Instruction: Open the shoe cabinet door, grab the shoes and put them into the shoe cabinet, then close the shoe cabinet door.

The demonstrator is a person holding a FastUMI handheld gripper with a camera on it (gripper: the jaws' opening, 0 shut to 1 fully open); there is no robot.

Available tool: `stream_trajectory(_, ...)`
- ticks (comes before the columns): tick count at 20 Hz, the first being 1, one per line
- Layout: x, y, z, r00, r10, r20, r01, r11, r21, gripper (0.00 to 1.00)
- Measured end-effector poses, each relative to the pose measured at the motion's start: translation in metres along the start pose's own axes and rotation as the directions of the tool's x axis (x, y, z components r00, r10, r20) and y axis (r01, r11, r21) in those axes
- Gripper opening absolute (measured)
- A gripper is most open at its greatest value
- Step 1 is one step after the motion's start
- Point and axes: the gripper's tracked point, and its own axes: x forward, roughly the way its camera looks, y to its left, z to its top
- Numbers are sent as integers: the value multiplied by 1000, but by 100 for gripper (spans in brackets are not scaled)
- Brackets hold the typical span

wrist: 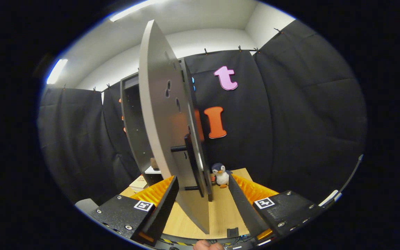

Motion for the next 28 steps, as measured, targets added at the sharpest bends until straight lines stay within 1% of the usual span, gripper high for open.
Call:
stream_trajectory(1,5,5,1,1000,12,1,-12,1000,14,92)
stream_trajectory(2,10,9,2,1000,8,4,-8,1000,9,92)
stream_trajectory(4,18,8,2,1000,-11,6,11,999,-49,92)
stream_trajectory(6,20,19,3,1000,7,-6,-8,996,-92,90)
stream_trajectory(10,21,44,-1,1000,16,-24,-18,996,-89,89)
stream_trajectory(13,27,70,-6,998,42,-36,-45,996,-83,89)
stream_trajectory(15,32,100,-11,997,67,-48,-72,994,-88,89)
stream_trajectory(19,57,142,-19,995,79,-66,-85,992,-97,90)
stream_trajectory(24,90,210,-34,984,142,-104,-154,980,-127,90)
stream_trajectory(25,98,222,-39,984,140,-112,-155,978,-138,90)
stream_trajectory(27,115,240,-44,987,116,-111,-133,979,-157,90)
stream_trajectory(28,124,253,-45,986,120,-111,-136,980,-147,90)
